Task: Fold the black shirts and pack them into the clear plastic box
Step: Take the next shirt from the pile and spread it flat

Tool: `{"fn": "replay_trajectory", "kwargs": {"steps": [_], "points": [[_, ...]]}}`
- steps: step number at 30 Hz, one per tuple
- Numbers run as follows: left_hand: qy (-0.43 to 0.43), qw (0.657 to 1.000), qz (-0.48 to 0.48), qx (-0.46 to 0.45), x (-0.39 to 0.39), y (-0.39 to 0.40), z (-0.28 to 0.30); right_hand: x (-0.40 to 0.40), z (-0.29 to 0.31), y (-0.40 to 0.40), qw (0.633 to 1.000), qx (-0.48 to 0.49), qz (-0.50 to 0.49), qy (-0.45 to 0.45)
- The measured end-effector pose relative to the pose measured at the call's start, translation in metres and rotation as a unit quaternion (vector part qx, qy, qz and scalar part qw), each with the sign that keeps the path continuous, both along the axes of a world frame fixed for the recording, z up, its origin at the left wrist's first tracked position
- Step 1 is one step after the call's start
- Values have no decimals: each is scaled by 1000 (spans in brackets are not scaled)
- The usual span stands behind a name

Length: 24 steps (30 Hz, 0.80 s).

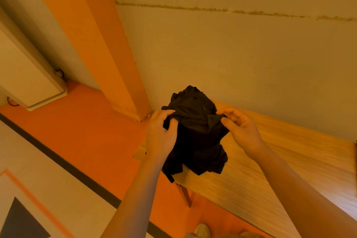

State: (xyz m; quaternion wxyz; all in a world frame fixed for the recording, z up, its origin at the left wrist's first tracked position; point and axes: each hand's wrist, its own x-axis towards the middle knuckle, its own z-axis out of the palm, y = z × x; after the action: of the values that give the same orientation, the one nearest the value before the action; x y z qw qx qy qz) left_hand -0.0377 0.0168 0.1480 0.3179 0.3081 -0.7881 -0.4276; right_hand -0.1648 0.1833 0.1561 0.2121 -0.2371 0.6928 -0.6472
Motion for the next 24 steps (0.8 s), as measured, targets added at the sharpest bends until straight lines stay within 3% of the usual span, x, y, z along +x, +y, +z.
{"fn": "replay_trajectory", "kwargs": {"steps": [7,14,20,24], "points": [[20,995,5,93,-2,3,8,1,-1,-6,999,19,41,-26],[-16,996,28,78,5,-8,-1,-4,5,-5,998,-53,2,-31],[-79,994,13,77,11,-8,-7,-6,8,-7,999,-41,-20,8],[-99,990,-55,80,11,-3,-3,-3,7,-9,999,-45,-10,16]]}}
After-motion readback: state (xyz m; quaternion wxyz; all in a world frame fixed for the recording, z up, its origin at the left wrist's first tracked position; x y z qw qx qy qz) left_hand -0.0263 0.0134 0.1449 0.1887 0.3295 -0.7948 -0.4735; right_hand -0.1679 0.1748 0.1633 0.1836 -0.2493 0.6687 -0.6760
